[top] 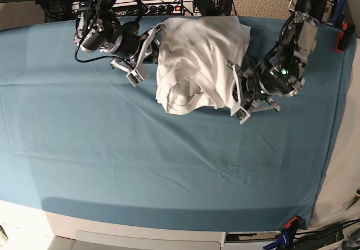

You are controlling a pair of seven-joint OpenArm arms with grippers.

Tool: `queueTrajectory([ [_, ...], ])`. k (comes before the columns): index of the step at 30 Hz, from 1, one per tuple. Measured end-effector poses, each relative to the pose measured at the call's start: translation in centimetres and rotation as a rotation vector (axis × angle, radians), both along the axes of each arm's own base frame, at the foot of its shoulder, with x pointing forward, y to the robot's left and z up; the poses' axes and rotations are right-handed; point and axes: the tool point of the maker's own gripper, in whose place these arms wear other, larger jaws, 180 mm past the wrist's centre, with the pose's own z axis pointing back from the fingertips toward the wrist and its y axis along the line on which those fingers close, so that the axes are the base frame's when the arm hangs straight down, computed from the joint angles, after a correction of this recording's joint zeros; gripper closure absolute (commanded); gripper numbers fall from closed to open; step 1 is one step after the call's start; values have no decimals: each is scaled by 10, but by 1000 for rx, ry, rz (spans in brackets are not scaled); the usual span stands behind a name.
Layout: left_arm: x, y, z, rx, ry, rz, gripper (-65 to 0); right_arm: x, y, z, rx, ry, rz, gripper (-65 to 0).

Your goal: Fold the T-shirt properly

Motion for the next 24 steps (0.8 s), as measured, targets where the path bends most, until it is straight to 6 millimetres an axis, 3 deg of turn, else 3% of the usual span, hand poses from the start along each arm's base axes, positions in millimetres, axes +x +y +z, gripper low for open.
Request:
queueTrajectory([
  [3,5,1,3,-4,-10,19,0,-1,-6,-5,-41,5,-2,0],
  [8,12,15,4,37,-32,69,0,9,-34,-10,-148,-9,-57,0],
  [13,34,56,20,37,-92,214,0,36,-93,8,-157,-72,-313,0],
  [15,41,75,30,7,-107,281,0,43,-108,23,-82,-105,-398,0],
  [17,44,81,42,-108,-88,339,0,49,-104,48,98,-157,-438,0],
  [19,42,78,53,-220,-82,313,0,47,-90,69,236,-200,-370,0],
  [21,31,69,59,-314,-53,254,0,41,-70,85,360,-210,-295,0],
  [24,3,48,53,-403,25,146,0,36,-50,98,480,-201,-245,0],
])
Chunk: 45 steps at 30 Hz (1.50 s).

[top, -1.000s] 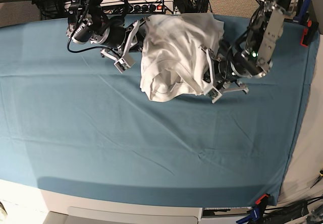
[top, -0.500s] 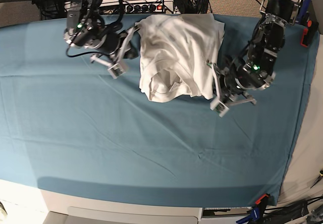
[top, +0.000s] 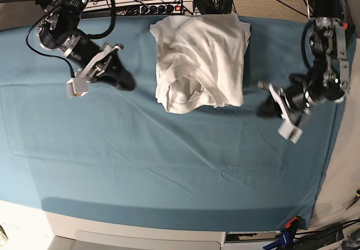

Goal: Fold the T-shirt properly
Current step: 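Move both grippers back onto the bundle's sides, then tuck and flatten the bundle's sides with both grippers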

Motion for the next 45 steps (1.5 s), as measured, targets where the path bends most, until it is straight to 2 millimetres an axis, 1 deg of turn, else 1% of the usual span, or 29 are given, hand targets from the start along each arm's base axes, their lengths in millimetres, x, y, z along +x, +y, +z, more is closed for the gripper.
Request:
queueTrajectory([
  [2,-22,-13,-7,-59,44,-69,0,1,15,8,68,-21,19,0],
  [5,-54,-28,-14,-141,107,-154,0,5,41,15,117,-41,69,0],
  [8,-79,-38,-16,-208,153,-211,0,9,67,21,156,-58,141,0],
  [11,-97,-43,-17,-235,192,-234,0,11,86,8,189,-8,184,0],
  [12,-104,-46,-15,-241,186,-266,0,12,91,3,214,14,190,0],
  [15,-123,-58,-1,-284,174,-334,0,8,99,-24,245,116,211,0],
  [17,-133,-64,7,-294,153,-367,0,6,96,-40,239,168,202,0],
  [19,-143,-69,14,-285,136,-401,0,6,93,-52,219,205,188,0],
  [22,-146,-73,22,-284,109,-420,0,8,91,-58,173,214,187,0],
  [24,-146,-76,23,-298,105,-415,0,15,88,-60,132,205,176,0],
  [26,-146,-83,24,-331,103,-398,0,21,86,-60,112,191,160,0],
  [27,-144,-88,22,-340,96,-383,0,23,85,-59,109,186,156,0],
  [30,-142,-102,8,-338,122,-345,0,26,82,-64,62,190,150,0],
  [32,-146,-110,-3,-330,161,-348,0,30,80,-65,38,184,142,0],
  [36,-155,-121,-13,-297,177,-384,0,37,71,-74,-43,182,110,0],
  [38,-155,-122,-21,-259,194,-371,0,40,63,-80,-94,177,89,0],
  [40,-150,-117,-28,-217,198,-334,0,42,52,-85,-153,169,73,0],
  [43,-142,-108,-38,-149,203,-278,0,47,30,-92,-245,155,41,0],
  [45,-139,-102,-45,-107,215,-244,0,48,13,-99,-332,158,23,0],
])
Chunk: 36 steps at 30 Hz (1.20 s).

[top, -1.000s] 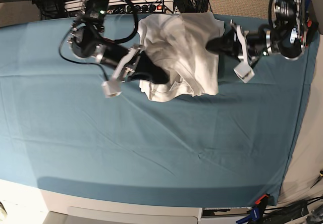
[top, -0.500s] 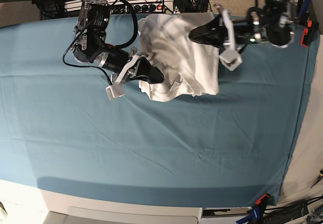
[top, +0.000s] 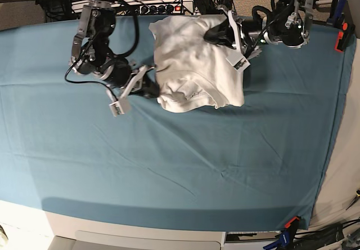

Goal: Fold the T-shirt properly
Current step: 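Tuck and flatten the bundle's sides with both grippers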

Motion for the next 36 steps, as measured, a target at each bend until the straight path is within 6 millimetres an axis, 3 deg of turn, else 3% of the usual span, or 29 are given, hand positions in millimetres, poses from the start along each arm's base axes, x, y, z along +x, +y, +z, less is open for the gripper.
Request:
queueTrajectory([
  [5,3,5,-5,40,-7,11,0,11,-30,-3,-93,-8,-87,0],
  [9,3,5,0,46,-20,0,0,20,-32,3,-103,-30,-93,0],
  [11,5,4,10,41,-50,-7,0,25,-32,7,-102,-45,-94,0],
  [17,13,-9,66,-6,-254,-66,0,30,-32,12,-98,-54,-95,0],
  [22,30,17,54,135,-262,38,0,29,-30,12,-85,-44,-91,0],
  [24,37,31,50,182,-259,99,0,28,-21,17,-13,-39,-85,0],
  [30,49,56,46,258,-257,203,0,12,33,60,339,-66,83,0],
  [33,42,55,42,253,-236,204,0,-4,56,74,504,-43,135,0],
  [36,35,51,41,225,-211,195,0,-24,72,72,588,15,171,0],
])
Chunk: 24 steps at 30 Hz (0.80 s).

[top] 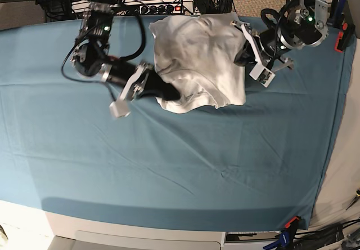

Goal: Fold the T-shirt properly
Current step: 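Tuck and flatten the bundle's sides with both grippers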

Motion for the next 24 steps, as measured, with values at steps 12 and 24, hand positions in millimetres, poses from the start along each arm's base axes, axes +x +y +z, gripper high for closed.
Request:
queueTrajectory([
  [12,-23,-20,4,-116,48,-73,0,-56,11,-19,132,147,17,0],
  [24,-26,-23,-6,-143,83,-49,0,-45,-9,-68,-199,173,-36,0],
])
